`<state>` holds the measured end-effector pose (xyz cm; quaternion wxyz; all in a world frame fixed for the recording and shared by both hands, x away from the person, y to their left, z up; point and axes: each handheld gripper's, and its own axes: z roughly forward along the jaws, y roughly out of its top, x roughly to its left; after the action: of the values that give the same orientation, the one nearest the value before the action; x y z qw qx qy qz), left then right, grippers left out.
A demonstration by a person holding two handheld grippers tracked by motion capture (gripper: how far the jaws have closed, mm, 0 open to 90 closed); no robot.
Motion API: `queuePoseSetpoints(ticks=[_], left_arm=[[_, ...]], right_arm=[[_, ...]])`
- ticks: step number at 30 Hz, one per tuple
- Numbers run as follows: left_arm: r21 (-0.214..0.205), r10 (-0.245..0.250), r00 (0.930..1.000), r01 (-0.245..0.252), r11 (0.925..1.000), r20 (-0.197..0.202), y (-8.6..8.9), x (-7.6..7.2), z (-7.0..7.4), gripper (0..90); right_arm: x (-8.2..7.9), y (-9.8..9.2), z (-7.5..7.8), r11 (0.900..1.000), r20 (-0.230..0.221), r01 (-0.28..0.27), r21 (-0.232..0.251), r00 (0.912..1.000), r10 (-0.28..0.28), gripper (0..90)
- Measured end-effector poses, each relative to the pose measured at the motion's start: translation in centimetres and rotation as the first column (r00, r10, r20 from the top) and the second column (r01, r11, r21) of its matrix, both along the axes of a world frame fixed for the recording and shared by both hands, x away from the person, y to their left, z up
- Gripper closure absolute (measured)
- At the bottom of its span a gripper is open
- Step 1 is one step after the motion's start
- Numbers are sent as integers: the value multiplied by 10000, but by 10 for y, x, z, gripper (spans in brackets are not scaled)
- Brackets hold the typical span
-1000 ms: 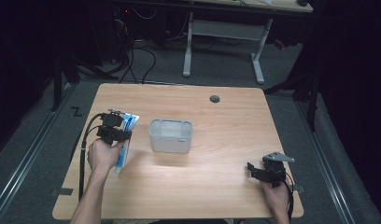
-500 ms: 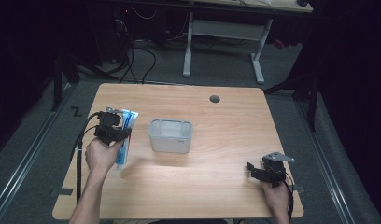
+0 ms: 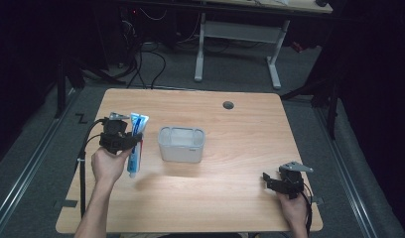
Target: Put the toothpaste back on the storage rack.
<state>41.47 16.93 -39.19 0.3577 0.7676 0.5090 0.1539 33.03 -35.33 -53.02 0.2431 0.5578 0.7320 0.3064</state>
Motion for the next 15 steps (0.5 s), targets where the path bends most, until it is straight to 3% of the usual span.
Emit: queuePoseSetpoints(ticks=[15], left_arm=[[-851,-621,9959,676,9941,653,-10,-9,24,743]], right_arm=[[0,0,0,10000,-1,-4,8,10000,4,276]])
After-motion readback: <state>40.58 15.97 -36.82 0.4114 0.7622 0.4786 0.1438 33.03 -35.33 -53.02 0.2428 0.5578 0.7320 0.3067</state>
